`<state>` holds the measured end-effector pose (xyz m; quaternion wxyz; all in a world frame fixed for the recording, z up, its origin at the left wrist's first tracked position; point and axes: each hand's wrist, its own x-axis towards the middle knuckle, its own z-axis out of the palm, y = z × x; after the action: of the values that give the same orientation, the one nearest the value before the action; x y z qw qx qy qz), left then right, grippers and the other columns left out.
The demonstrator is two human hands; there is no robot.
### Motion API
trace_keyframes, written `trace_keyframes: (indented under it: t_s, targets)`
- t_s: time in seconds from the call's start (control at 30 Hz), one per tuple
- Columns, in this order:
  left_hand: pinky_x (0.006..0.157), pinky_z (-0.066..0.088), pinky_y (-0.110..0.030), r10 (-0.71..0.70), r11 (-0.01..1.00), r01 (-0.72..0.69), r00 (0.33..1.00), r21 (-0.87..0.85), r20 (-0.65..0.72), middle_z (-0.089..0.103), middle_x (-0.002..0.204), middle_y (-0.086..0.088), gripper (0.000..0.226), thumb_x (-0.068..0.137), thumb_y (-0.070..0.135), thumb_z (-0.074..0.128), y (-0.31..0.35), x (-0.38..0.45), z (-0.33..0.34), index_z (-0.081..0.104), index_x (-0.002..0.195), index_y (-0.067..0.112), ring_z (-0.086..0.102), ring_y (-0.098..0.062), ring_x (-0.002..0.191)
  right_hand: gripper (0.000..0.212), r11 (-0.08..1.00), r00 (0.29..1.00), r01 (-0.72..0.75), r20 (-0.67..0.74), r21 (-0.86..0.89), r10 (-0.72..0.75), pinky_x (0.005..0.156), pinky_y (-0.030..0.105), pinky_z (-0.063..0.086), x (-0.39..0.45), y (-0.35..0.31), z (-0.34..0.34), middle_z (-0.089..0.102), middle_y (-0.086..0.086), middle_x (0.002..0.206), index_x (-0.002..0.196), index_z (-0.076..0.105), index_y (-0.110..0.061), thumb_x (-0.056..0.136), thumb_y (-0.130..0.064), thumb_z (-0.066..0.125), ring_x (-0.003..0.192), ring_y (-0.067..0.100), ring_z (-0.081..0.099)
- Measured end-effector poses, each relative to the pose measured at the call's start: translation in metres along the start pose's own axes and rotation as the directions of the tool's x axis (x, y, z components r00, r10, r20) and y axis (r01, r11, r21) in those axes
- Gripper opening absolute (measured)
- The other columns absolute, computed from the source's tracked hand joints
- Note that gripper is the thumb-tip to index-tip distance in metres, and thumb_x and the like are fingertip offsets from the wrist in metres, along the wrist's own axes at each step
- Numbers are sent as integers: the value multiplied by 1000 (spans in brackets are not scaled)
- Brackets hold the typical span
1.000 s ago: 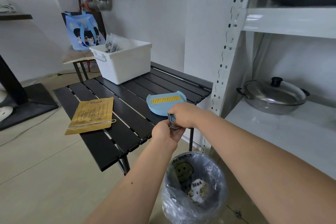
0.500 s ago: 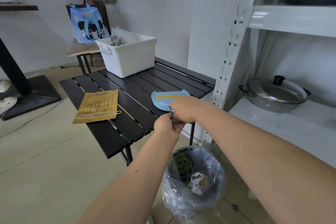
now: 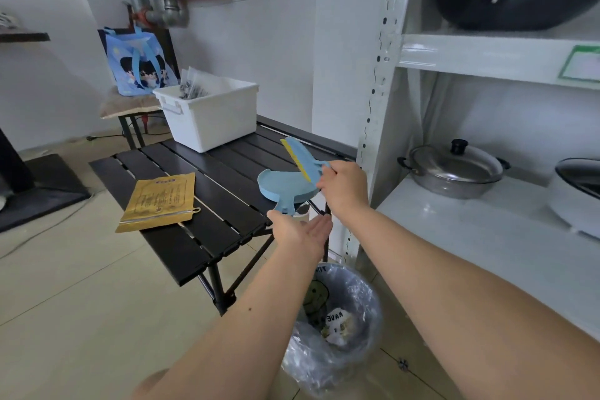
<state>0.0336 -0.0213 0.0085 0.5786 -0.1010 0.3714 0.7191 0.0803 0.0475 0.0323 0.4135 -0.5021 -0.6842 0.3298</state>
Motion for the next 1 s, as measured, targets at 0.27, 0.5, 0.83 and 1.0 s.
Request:
trace_keyframes:
  t_s: [0.27, 0.5, 0.83, 1.0]
  targets:
    - [96, 49, -29, -10, 964, -35, 986, 264, 169, 60, 132, 0, 55, 95, 49, 45, -28, -36, 41, 57, 126, 5, 57, -11, 120, 29, 966, 990, 138, 21, -217, -136, 71, 34, 49, -51, 6, -62, 69, 11, 90, 98, 69, -10, 95, -13, 40, 83, 29, 61]
    - [70, 52, -35, -34, 899, -43, 985, 437, 167, 66, 101, -6, 21, 96, 21, 51, -60, -38, 59, 62, 105, 5, 63, -21, 81, 33, 897, 983, 184, 85, -401, -164, 87, 37, 49, -89, 20, -113, 70, 10, 111, 116, 64, -17, 91, -13, 43, 103, 30, 61]
    - [31, 41, -15, -112, 832, -37, 966, 553, 233, 51, 31, 0, 28, 97, 14, 48, -136, -81, 79, 51, 69, 12, 50, -12, 30, 24, 904, 909, -364, -126, 224, 397, 83, 48, 57, -98, 38, -171, 71, 22, 96, 89, 65, -1, 89, -17, 47, 90, 38, 68]
    - [31, 37, -11, -145, 792, -59, 948, 607, 282, 54, 52, -3, 23, 98, 16, 48, -182, -83, 88, 52, 76, 10, 41, -8, 21, 23, 852, 865, -458, -96, 252, 493, 46, 28, 35, -102, 71, -208, 51, 6, 64, 84, 56, -10, 96, -21, 39, 51, 18, 44]
